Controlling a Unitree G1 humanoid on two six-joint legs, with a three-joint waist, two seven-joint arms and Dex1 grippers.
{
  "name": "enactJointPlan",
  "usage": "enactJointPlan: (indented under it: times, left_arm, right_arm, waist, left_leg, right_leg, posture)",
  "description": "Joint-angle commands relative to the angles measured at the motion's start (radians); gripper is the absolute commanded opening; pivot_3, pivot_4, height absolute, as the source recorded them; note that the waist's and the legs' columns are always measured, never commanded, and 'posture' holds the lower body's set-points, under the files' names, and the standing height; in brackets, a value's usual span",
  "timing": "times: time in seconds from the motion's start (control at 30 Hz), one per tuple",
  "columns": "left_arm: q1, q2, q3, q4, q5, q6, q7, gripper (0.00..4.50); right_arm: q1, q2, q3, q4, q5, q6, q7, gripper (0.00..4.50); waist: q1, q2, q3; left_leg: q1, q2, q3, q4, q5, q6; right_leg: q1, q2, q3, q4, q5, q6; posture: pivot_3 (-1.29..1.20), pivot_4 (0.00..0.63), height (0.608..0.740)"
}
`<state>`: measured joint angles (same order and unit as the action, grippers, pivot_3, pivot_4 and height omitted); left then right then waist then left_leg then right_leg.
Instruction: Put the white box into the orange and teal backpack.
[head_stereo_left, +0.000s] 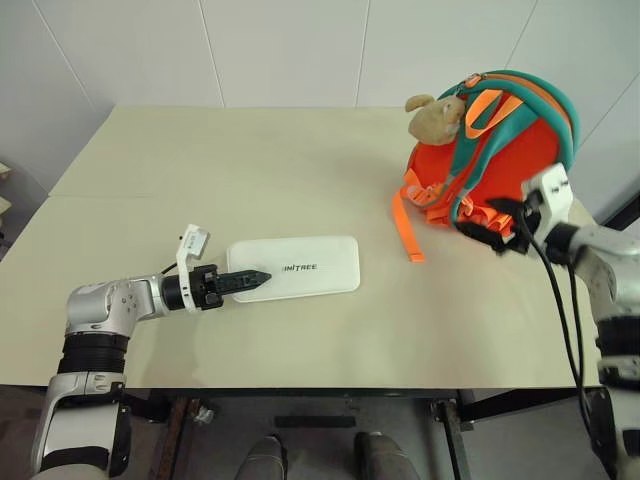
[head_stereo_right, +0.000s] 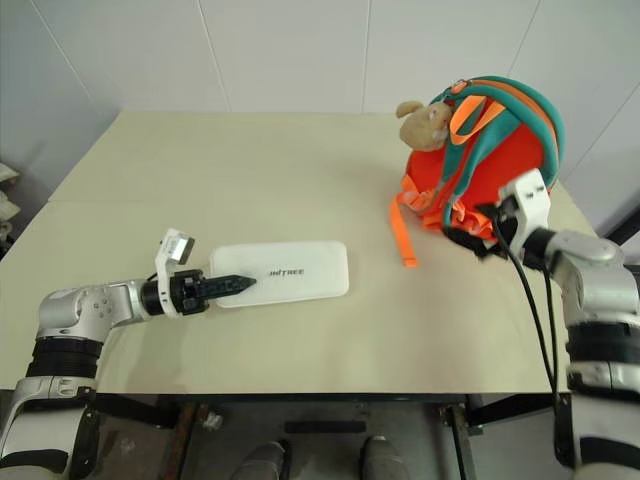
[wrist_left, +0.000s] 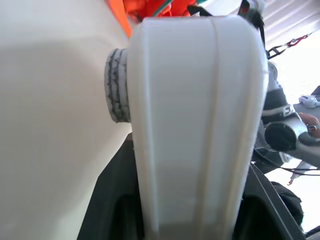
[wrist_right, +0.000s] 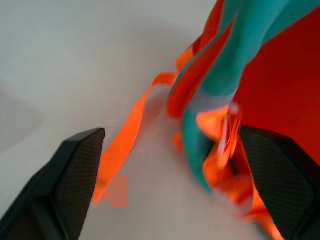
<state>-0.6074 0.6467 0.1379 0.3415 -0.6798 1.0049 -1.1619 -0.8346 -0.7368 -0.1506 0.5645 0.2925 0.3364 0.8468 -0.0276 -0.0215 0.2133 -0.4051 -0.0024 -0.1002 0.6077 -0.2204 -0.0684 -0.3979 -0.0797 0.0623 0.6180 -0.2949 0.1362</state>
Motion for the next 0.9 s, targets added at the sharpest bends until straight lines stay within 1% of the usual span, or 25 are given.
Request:
enactJointPlan:
  times: [0.03, 0.17, 0.27, 0.37, 0.47, 0.5, 0.67, 0.7, 0.73, 0.8, 0.83, 0.87, 0.9]
  left_arm:
    - [0.008, 0.015, 0.032, -0.075, -0.012, -0.071, -0.025, 1.34]
    - [0.032, 0.018, 0.045, -0.122, -0.015, -0.089, 0.003, 1.34]
    - [0.096, 0.016, 0.089, -0.206, -0.046, -0.069, 0.046, 1.34]
    - [0.136, 0.012, 0.127, -0.261, -0.072, -0.059, 0.079, 1.34]
    - [0.159, 0.011, 0.154, -0.286, -0.088, -0.058, 0.109, 1.34]
    - [0.162, 0.011, 0.157, -0.289, -0.09, -0.059, 0.114, 1.34]
    - [0.187, 0.018, 0.195, -0.313, -0.108, -0.063, 0.142, 1.34]
    - [0.19, 0.02, 0.202, -0.317, -0.11, -0.065, 0.147, 1.34]
    - [0.194, 0.022, 0.21, -0.32, -0.113, -0.07, 0.149, 1.34]
    - [0.204, 0.031, 0.226, -0.328, -0.114, -0.077, 0.153, 1.34]
    - [0.209, 0.035, 0.236, -0.333, -0.118, -0.076, 0.156, 1.34]
    - [0.214, 0.035, 0.253, -0.34, -0.123, -0.093, 0.152, 1.34]
    - [0.215, 0.037, 0.28, -0.344, -0.145, -0.09, 0.147, 1.34]
  right_arm:
    - [-0.124, 0.031, -0.008, 0.156, -0.04, -0.083, -0.059, 4.5]
    - [-0.28, 0.094, 0.013, 0.378, -0.109, -0.178, -0.155, 4.5]
    - [-0.384, 0.161, 0.008, 0.536, -0.138, -0.256, -0.235, 4.5]
    - [-0.433, 0.21, -0.009, 0.62, -0.137, -0.319, -0.241, 4.5]
    - [-0.456, 0.244, -0.028, 0.66, -0.125, -0.38, -0.217, 3.9]
    - [-0.46, 0.249, -0.031, 0.668, -0.125, -0.39, -0.206, 3.54]
    - [-0.466, 0.284, -0.03, 0.669, -0.121, -0.432, -0.048, 1.88]
    - [-0.465, 0.288, -0.03, 0.662, -0.116, -0.438, -0.002, 1.58]
    - [-0.464, 0.292, -0.032, 0.649, -0.104, -0.436, 0.057, 1.18]
    - [-0.457, 0.302, -0.039, 0.594, -0.06, -0.414, 0.21, 0.52]
    - [-0.45, 0.305, -0.041, 0.552, -0.032, -0.373, 0.281, 0.21]
    - [-0.43, 0.304, -0.038, 0.477, 0.008, -0.301, 0.364, 0.04]
    - [-0.397, 0.3, -0.025, 0.374, 0.05, -0.209, 0.435, 0.03]
  waist:
    - [-0.001, 0.0, 0.0]
    - [-0.003, 0.0, 0.0]
    - [-0.012, 0.0, 0.0]
    - [-0.026, 0.0, 0.0]
    - [-0.03, 0.0, 0.0]
    - [-0.03, 0.0, 0.0]
    - [-0.036, 0.0, 0.0]
    - [-0.036, 0.0, 0.0]
    - [-0.036, 0.0, 0.0]
    - [-0.042, 0.0, 0.0]
    - [-0.047, 0.0, 0.0]
    - [-0.051, 0.0, 0.0]
    - [-0.054, 0.0, 0.0]
  left_leg:
    - [0.0, 0.0, 0.0, -0.001, 0.0, 0.0]
    - [-0.001, 0.0, 0.001, -0.009, 0.001, -0.002]
    - [-0.003, 0.0, 0.002, -0.013, 0.004, -0.007]
    - [-0.004, 0.002, 0.003, -0.016, 0.005, -0.009]
    - [-0.004, 0.002, 0.003, -0.016, 0.005, -0.009]
    - [-0.004, 0.002, 0.003, -0.015, 0.005, -0.009]
    - [-0.002, 0.001, 0.003, -0.014, 0.005, -0.008]
    - [-0.001, 0.001, 0.003, -0.014, 0.005, -0.007]
    - [-0.001, 0.001, 0.003, -0.014, 0.005, -0.007]
    - [-0.001, 0.001, 0.003, -0.014, 0.005, -0.006]
    - [-0.001, 0.001, 0.003, -0.014, 0.005, -0.006]
    - [0.0, 0.001, 0.002, -0.014, 0.006, -0.006]
    - [0.0, 0.001, 0.002, -0.014, 0.006, -0.006]
  right_leg:
    - [-0.001, 0.0, 0.0, 0.0, 0.0, 0.0]
    - [-0.005, 0.0, 0.0, -0.002, -0.002, 0.0]
    - [-0.01, 0.0, 0.001, 0.0, -0.003, -0.001]
    - [-0.014, 0.001, 0.002, 0.005, -0.005, -0.002]
    - [-0.014, 0.001, 0.002, 0.007, -0.005, -0.002]
    - [-0.014, 0.001, 0.002, 0.007, -0.005, -0.002]
    - [-0.014, 0.001, 0.002, 0.008, -0.005, -0.002]
    - [-0.014, 0.001, 0.002, 0.009, -0.005, -0.002]
    - [-0.014, 0.001, 0.002, 0.01, -0.005, -0.002]
    - [-0.014, 0.001, 0.002, 0.011, -0.005, -0.002]
    - [-0.014, 0.001, 0.002, 0.011, -0.005, -0.002]
    - [-0.014, 0.001, 0.002, 0.012, -0.005, -0.002]
    - [-0.014, 0.002, 0.002, 0.012, -0.005, -0.002]
  posture:
    - [0.0, 0.15, 0.74]
    - [0.0, 0.15, 0.74]
    - [0.0, 0.15, 0.74]
    - [0.0, 0.15, 0.74]
    - [0.0, 0.15, 0.74]
    - [0.0, 0.15, 0.74]
    - [0.0, 0.15, 0.74]
    - [0.0, 0.15, 0.74]
    - [0.0, 0.15, 0.74]
    - [0.0, 0.15, 0.74]
    - [0.0, 0.15, 0.74]
    - [0.0, 0.15, 0.74]
    - [0.0, 0.15, 0.74]
